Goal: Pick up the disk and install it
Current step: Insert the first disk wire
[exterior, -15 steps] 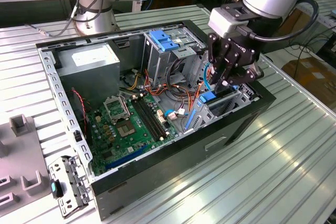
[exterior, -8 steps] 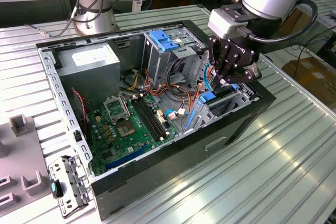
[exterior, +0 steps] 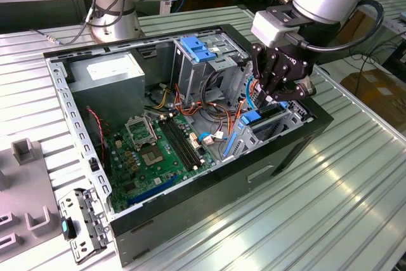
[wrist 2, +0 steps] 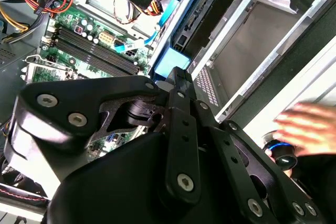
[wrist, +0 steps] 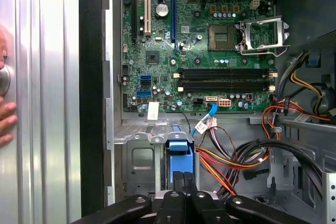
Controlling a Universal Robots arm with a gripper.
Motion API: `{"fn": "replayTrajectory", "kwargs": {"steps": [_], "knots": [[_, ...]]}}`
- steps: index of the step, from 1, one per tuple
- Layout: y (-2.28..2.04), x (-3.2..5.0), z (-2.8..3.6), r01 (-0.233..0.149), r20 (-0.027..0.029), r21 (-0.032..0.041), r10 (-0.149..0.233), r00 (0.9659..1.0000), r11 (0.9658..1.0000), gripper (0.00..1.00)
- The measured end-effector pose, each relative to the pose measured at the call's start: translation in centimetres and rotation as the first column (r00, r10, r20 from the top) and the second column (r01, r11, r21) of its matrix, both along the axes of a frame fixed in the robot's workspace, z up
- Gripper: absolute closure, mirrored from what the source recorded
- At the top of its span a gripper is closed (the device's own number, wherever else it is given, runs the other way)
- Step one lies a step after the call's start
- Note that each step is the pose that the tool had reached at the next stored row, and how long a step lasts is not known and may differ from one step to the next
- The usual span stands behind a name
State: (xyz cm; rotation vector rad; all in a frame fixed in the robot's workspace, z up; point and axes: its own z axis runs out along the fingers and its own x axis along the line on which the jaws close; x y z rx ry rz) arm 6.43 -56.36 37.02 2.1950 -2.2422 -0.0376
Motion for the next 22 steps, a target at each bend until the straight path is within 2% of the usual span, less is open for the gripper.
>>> {"fn": "replayTrajectory", "kwargs": {"steps": [8, 10, 11, 14, 17, 22], "knots": [[0.00, 0.11, -0.01, -0.006, 0.0000, 0.0001, 0.006, 1.0000, 1.0000, 0.89], [0.00, 0.15, -0.01, -0.062, 0.0000, -0.0001, 0.062, 0.9981, 0.9981, 0.89], [0.00, 0.22, -0.02, -0.076, 0.0000, 0.0000, 0.076, 0.9971, 0.9971, 0.89], [0.11, 0.66, -0.02, -0.086, 0.0000, 0.0000, 0.086, 0.9963, 0.9963, 0.89], [0.11, 0.72, -0.03, -0.146, 0.0000, 0.0001, 0.146, 0.9893, 0.9893, 0.89], [0.14, 1.15, -0.02, -0.150, -0.0001, -0.0001, 0.150, 0.9887, 0.9887, 0.89]]}}
